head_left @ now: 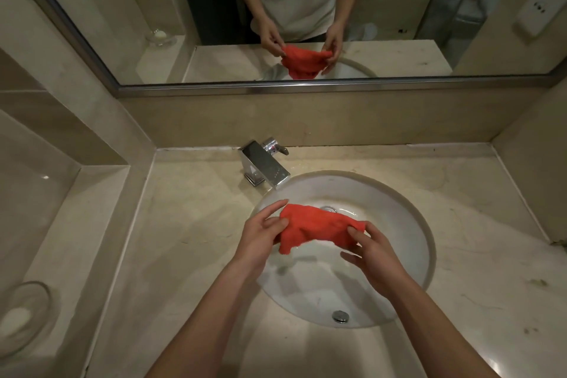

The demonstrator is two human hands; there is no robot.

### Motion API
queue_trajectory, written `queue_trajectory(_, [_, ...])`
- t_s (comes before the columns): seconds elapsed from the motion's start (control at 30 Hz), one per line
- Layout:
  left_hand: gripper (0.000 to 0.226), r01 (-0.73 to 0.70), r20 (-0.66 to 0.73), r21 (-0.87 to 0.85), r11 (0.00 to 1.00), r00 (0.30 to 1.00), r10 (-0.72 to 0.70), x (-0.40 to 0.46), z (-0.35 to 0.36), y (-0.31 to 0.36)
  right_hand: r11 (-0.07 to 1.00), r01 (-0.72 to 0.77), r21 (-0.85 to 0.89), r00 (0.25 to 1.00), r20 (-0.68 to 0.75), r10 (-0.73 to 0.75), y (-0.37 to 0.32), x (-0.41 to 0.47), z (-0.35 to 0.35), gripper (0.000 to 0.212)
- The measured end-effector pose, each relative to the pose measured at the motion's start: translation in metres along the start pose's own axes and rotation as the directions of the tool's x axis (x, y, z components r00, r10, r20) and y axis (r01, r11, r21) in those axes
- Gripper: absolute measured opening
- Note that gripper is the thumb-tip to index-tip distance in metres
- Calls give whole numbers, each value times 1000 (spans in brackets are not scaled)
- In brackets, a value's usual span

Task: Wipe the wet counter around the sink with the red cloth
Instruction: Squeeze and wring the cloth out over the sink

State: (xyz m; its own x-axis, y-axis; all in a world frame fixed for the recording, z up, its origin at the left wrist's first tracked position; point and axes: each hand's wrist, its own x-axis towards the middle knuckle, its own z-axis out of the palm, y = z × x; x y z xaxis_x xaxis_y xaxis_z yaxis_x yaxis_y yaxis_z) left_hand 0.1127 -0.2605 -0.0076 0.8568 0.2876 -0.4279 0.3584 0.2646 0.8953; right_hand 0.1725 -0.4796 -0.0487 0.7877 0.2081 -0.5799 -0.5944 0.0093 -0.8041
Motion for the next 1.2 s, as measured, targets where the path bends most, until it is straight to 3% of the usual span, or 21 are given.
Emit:
queue_trajectory(0.1, [40, 81, 26, -75, 994, 996, -80, 0, 2, 6, 999, -13, -29, 999, 33, 14, 3, 4, 1, 18])
queue_trajectory(0.23, [38, 181, 91, -226, 957, 982, -165, -4, 9, 12, 990, -125, 65, 991, 57, 122, 11, 10, 6, 29])
queue_trajectory(0.4, [36, 174, 115, -146, 974, 981, -158, -9, 17, 19, 955, -268, 130, 953, 183, 243, 20, 12, 20, 34])
queue_trajectory(0.57, [21, 146, 138, -155, 977, 982, -125, -11, 14, 29, 945, -163, 284, 935, 349, 56, 18, 14, 30, 52])
queue_trajectory(0.63, [27, 153, 134, -173, 973, 982, -131, -11, 12, 27, 929, -159, 334, 923, 385, 19, 15, 14, 30, 53])
queue_trajectory(0.73, [34, 170, 109, -179, 969, 982, -152, -9, 9, 22, 916, -164, 366, 923, 384, 11, 12, 10, 25, 59])
queue_trajectory(0.9, [39, 151, 116, -96, 984, 983, -139, -9, 2, 21, 873, -177, 454, 954, 299, 38, -1, 15, 16, 47])
queue_trajectory(0.97, [41, 149, 141, -135, 980, 982, -130, -9, 4, 22, 815, -284, 504, 942, 306, 139, -3, 12, 20, 53])
queue_trajectory(1.07, [44, 137, 177, -199, 970, 979, -101, -5, 14, 23, 687, -511, 517, 832, 497, 245, 10, -1, 33, 69])
queue_trajectory(1.13, [44, 118, 188, -191, 974, 979, -82, -1, 15, 23, 727, -485, 487, 832, 513, 211, 16, -5, 41, 54])
queue_trajectory(1.2, [46, 90, 168, -167, 982, 984, -61, 0, 8, 25, 775, -380, 505, 883, 447, 142, 11, -5, 42, 42])
